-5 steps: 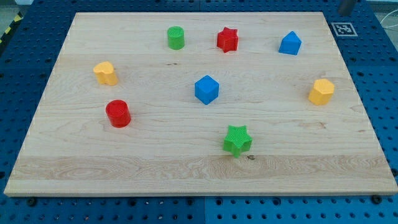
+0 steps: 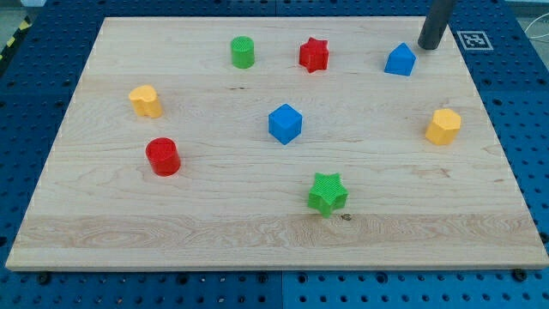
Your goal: Point your arm at the blue triangle
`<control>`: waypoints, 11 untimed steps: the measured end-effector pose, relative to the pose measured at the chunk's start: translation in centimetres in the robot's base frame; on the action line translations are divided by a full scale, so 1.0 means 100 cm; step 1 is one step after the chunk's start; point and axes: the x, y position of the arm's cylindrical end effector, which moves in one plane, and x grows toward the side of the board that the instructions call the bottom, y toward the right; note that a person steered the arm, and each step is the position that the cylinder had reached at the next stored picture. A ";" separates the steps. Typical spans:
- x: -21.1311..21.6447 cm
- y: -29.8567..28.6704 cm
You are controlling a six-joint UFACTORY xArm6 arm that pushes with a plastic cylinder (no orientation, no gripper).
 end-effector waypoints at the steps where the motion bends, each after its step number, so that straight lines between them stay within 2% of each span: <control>1: -0.004 0.000; 2: -0.022 -0.016; 4: -0.020 -0.015; 5: -0.011 0.012; 6: -0.011 0.012; 7: 0.025 0.011; 8: 0.089 0.008; 9: 0.092 0.008; 11: 0.093 0.051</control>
